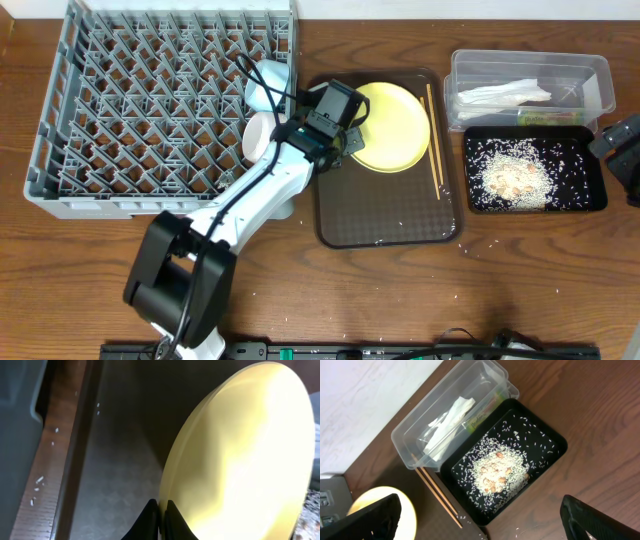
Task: Sort waste into correct bins and load items into the dishwasher
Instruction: 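Tilt the yellow plate up off the tray with the left gripper, then carry the yellow plate over the rack with the left gripper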
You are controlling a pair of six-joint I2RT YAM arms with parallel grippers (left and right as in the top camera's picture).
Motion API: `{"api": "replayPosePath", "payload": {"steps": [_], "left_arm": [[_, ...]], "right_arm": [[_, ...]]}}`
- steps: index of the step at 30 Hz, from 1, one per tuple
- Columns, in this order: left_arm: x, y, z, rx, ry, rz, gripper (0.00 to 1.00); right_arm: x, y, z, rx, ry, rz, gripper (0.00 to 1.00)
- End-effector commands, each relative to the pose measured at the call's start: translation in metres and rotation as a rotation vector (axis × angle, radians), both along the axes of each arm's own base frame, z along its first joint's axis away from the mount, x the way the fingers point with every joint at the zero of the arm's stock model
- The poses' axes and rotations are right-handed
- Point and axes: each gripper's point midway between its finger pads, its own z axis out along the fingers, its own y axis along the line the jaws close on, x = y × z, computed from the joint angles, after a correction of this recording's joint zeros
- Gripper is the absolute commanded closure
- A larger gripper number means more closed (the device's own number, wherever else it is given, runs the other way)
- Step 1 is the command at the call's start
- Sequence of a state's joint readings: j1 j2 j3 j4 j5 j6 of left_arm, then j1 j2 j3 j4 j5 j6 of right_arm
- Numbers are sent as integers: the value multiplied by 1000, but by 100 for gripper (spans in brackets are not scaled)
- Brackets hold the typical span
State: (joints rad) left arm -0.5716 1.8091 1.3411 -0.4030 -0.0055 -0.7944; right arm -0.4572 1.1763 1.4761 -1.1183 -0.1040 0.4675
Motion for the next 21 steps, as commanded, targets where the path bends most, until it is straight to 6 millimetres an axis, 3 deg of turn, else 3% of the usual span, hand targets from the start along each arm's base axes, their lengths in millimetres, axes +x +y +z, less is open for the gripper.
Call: {"api": "replayPosePath", "payload": {"steps": [1, 5, 10, 16, 21], "left_arm": [[4, 5, 29, 13, -85, -53, 93], [13, 25, 60, 11, -160, -40, 93], [27, 75, 102, 49, -273, -7, 93], [39, 155, 142, 147, -382, 78, 92], [44, 228, 150, 291, -400, 215, 92]], "right_arm": [[-1, -3, 1, 7, -4, -17, 1], [-1, -3, 1, 7, -4, -17, 1], [-1, -3, 1, 7, -4, -17, 1], [-1, -3, 1, 7, -4, -17, 1], [-1, -3, 1, 7, -4, -17, 1]]}}
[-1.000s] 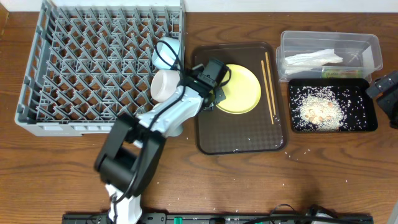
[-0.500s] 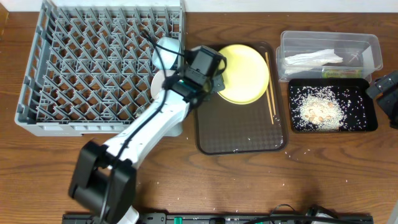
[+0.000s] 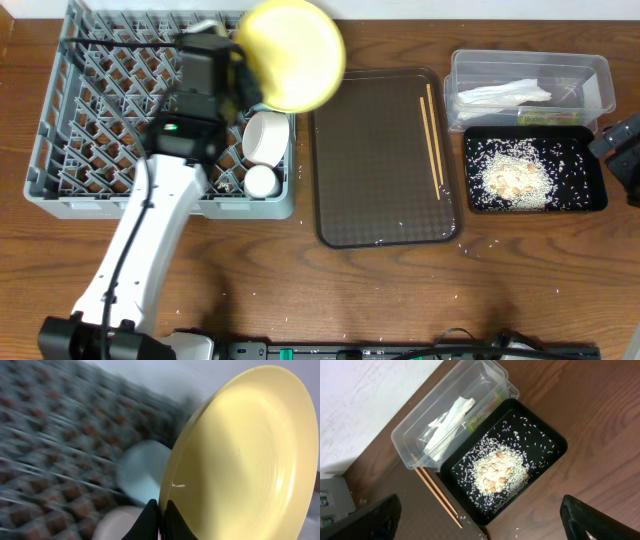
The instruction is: Sort waste into correct bins and load items into the dishwasher
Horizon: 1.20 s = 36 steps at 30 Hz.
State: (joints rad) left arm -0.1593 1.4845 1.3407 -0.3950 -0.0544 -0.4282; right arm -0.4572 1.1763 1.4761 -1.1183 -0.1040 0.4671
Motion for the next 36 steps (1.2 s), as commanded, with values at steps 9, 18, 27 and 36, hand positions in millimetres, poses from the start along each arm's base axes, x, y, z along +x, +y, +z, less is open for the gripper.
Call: {"api": "replayPosePath", "payload": {"steps": [9, 18, 27, 36], "left_arm": [[10, 117, 3, 339, -1, 104, 92], [21, 161, -19, 501, 68, 119, 92], [33, 177, -37, 580, 103, 175, 93], [45, 148, -38, 681, 97, 45, 93]], "right_arm": [[-1, -3, 1, 7, -5, -17, 1], [-1, -3, 1, 7, -4, -17, 1], [-1, -2, 1, 8, -4, -17, 1], [-1, -3, 1, 7, -5, -17, 1]]}}
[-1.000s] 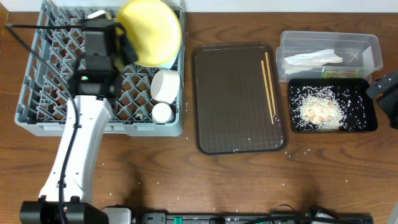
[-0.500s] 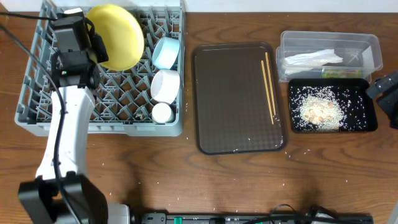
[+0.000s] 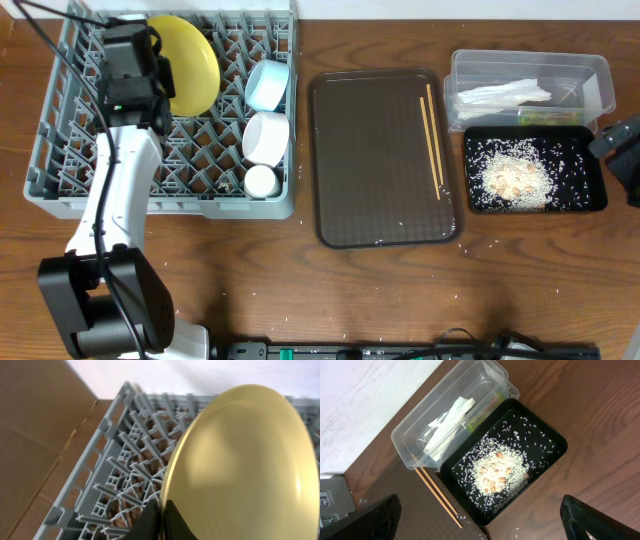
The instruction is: Sort waste into correct bins and load items into the dishwasher
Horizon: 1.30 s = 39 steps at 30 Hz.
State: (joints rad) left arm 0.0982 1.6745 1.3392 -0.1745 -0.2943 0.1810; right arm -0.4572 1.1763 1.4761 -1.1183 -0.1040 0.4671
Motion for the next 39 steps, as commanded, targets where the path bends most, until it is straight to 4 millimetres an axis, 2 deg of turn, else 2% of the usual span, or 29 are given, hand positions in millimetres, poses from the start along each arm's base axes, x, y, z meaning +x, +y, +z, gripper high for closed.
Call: {"api": "replayPosePath", "payload": {"steps": [1, 8, 12, 21, 33, 39], "left_arm": [[6, -17, -4, 65, 36, -67, 93], [11, -26, -25, 154, 95, -31, 93], [13, -33, -26, 169, 92, -31, 93], [16, -41, -19, 178, 65, -35, 92], [-6, -11, 17, 285, 24, 153, 93], [-10, -16, 26, 286, 8, 155, 93]], "right_arm": [[-1, -3, 1, 7, -5, -17, 1], [-1, -3, 1, 7, -4, -17, 1], [-1, -3, 1, 7, -5, -17, 1], [-1, -3, 1, 7, -4, -17, 1], [-1, -2, 1, 8, -4, -17, 1], [-1, -3, 1, 7, -5, -17, 1]]}}
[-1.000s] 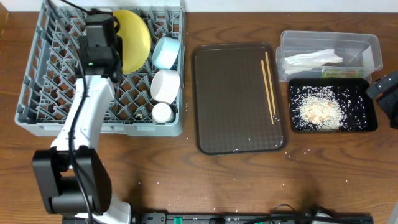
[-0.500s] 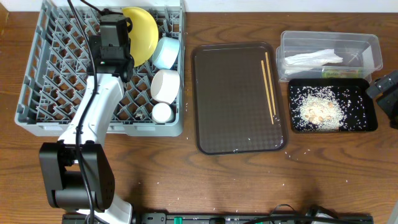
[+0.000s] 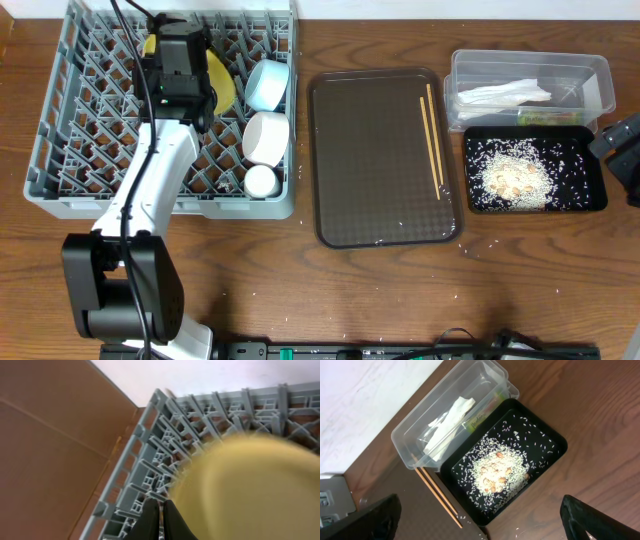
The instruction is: Sort waste into correct bins and load items into the dishwasher
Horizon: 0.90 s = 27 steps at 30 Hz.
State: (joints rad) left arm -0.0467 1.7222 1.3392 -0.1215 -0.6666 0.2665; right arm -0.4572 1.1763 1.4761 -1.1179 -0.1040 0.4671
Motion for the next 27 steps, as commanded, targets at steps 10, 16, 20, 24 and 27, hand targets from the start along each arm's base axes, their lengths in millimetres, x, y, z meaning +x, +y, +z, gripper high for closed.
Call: {"api": "replayPosePath", "payload": {"steps": [10, 16, 20, 24, 27], "left_arm": [[-3, -33, 21, 15, -46, -38, 89], [3, -68, -9, -209, -12, -177, 68], [-2, -127, -39, -448, 118, -447, 66], [-12, -165, -47, -607, 176, -602, 65], [-20, -181, -50, -675, 211, -664, 65]], "right_arm": [[-1, -3, 1, 7, -4, -17, 1], [-1, -3, 1, 7, -4, -17, 1], [-1, -2, 1, 8, -4, -17, 1], [-1, -2, 1, 8, -4, -17, 1], [-1, -3, 1, 7, -4, -17, 1]]}}
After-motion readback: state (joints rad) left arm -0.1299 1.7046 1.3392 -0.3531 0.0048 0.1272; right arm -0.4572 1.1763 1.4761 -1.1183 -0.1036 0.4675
